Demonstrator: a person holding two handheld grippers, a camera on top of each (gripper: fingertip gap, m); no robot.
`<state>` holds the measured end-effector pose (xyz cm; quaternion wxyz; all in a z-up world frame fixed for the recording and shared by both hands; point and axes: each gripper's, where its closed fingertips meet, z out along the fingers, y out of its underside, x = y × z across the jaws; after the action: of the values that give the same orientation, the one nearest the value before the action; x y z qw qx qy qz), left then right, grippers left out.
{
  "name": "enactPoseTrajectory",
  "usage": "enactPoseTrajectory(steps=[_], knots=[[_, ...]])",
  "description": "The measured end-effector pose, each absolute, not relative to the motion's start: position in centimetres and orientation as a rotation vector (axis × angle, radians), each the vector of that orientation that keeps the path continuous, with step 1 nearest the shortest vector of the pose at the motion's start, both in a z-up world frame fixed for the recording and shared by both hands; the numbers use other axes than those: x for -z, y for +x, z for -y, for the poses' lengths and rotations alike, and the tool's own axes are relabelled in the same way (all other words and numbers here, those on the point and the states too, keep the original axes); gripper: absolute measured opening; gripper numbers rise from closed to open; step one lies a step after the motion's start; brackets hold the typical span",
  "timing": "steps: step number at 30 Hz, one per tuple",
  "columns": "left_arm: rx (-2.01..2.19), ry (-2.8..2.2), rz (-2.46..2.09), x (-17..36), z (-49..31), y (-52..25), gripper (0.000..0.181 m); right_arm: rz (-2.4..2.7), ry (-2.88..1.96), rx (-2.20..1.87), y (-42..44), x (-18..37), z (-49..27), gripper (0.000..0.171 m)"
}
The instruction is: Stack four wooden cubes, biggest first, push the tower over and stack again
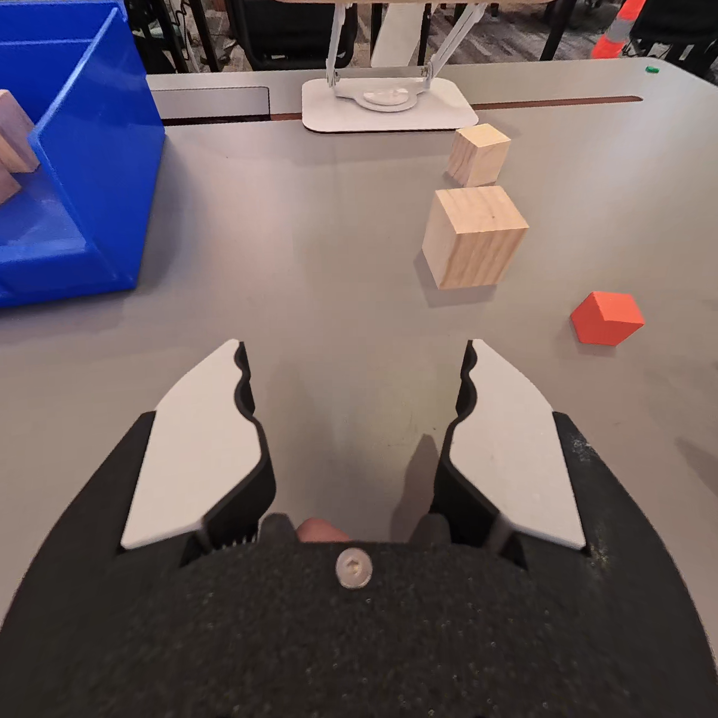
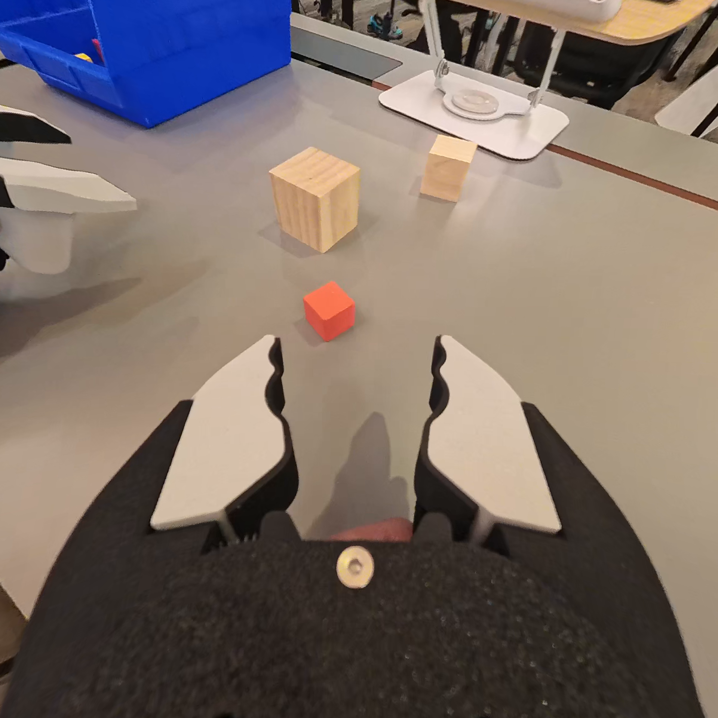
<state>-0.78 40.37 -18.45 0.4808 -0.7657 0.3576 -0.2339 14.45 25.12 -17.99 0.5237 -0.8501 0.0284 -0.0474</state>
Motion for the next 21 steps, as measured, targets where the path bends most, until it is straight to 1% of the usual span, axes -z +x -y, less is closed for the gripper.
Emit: enactPoseTrajectory(steps=[16, 21], knots=[[0.609, -1.872, -0.92, 18.7, -39.9, -0.5, 0.099, -0.064, -2.045, 0.139, 14.9, 18.8, -25.2, 0.073], [0.651, -1.848, -0.933, 18.4, -39.6, -0.5, 0.096, -0.053, -2.046, 0.156, 16.1, 18.0, -26.2, 0.071]])
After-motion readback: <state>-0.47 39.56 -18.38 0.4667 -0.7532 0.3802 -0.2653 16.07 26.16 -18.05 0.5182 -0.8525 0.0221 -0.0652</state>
